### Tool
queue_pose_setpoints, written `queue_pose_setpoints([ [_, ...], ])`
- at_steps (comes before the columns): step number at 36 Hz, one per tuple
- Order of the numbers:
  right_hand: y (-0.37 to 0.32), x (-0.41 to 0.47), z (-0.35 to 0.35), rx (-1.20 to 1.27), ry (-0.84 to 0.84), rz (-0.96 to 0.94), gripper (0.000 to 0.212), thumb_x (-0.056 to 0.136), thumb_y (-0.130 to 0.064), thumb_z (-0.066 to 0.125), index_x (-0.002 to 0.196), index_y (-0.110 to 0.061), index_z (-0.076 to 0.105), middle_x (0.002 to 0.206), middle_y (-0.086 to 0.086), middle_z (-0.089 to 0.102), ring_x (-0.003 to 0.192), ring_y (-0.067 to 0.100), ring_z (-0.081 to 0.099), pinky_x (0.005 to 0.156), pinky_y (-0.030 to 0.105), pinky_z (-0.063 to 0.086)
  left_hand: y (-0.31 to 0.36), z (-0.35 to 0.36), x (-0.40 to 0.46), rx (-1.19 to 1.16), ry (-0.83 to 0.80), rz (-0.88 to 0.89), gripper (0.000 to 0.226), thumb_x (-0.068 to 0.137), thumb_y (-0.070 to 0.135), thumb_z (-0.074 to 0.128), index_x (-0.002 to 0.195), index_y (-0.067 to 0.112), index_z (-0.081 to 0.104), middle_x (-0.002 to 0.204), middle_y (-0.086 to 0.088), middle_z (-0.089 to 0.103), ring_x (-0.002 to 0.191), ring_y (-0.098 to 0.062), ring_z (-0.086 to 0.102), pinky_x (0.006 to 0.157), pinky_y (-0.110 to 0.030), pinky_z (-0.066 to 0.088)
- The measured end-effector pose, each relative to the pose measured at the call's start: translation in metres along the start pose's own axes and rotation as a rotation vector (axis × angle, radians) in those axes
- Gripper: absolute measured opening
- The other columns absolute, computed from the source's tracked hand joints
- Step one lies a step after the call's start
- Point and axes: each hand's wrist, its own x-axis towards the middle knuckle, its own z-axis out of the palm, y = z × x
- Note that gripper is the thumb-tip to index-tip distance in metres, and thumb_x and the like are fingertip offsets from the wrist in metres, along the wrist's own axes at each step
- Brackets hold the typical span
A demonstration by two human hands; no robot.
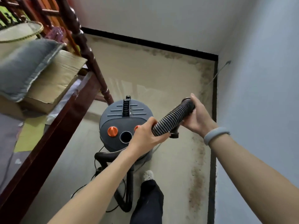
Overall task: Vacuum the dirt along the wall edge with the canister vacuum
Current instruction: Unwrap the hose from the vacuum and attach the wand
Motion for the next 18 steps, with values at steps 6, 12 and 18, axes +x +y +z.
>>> queue_pose_setpoints([
  [6, -0.001, 0.081, 0.056, -0.062, 0.198, 0.002, 0.031, 0.091, -0.016, 0.062, 0.114, -0.005, 0.044, 0.066, 0.009, 0.049, 0.04, 0.018, 0.055, 0.044, 0.027, 0.051, -0.039, -0.029, 0.041, -0.12, -0.184, -0.201, 0.03, 0.088, 0.046, 0.065, 0.1, 0.02, 0.055, 0.089, 0.003, 0.064, 0.079, -0.011, 0.06, 0.07, -0.023, 0.048],
  [12, -0.014, 0.132, 0.057, -0.465, 0.206, -0.177, 0.014, 0.089, -0.004, 0.058, 0.098, -0.003, 0.047, 0.065, 0.01, 0.047, 0.04, 0.018, 0.052, 0.044, 0.029, 0.05, -0.117, -0.044, 0.077, 0.186, -0.067, -0.515, 0.056, 0.093, 0.05, 0.054, 0.139, 0.021, 0.044, 0.141, -0.003, 0.044, 0.132, -0.024, 0.039, 0.106, -0.039, 0.034],
  [18, -0.031, 0.178, 0.056, -0.782, 0.1, -0.307, 0.017, 0.087, 0.0, 0.057, 0.092, -0.01, 0.044, 0.064, 0.008, 0.047, 0.04, 0.019, 0.052, 0.046, 0.032, 0.05, -0.16, -0.022, 0.125, 0.359, 0.035, -0.669, 0.07, 0.096, 0.049, 0.048, 0.15, 0.01, 0.024, 0.152, -0.011, 0.031, 0.139, -0.03, 0.032, 0.114, -0.045, 0.026],
])
